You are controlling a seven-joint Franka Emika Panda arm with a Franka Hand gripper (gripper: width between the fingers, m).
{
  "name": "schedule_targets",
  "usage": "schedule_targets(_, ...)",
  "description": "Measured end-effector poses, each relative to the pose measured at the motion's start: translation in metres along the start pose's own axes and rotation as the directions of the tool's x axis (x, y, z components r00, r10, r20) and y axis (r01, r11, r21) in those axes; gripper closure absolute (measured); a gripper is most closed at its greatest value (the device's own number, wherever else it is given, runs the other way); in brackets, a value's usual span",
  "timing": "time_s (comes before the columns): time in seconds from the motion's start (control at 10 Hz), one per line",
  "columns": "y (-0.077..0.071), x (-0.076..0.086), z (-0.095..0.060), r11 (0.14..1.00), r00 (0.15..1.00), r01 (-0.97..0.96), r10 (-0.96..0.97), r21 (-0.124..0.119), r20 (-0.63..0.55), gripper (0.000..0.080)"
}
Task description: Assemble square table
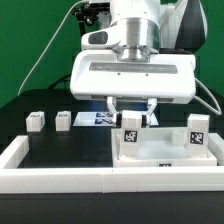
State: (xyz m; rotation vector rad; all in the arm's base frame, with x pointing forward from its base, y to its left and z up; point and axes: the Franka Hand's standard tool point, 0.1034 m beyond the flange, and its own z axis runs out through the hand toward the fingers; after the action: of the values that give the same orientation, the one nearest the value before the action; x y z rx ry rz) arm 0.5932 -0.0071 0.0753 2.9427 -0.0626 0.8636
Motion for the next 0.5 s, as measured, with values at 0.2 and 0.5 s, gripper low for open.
schedule_targets(0.2,0.0000,-0.0002,-0.0001,1.000,1.000,0.000,0.000,0.000,0.000,0.0508)
schedule_targets(0.5,-0.0003,-0.0024,0.0012,1.000,1.000,-0.001,0.001,0.003,0.015,0.0305)
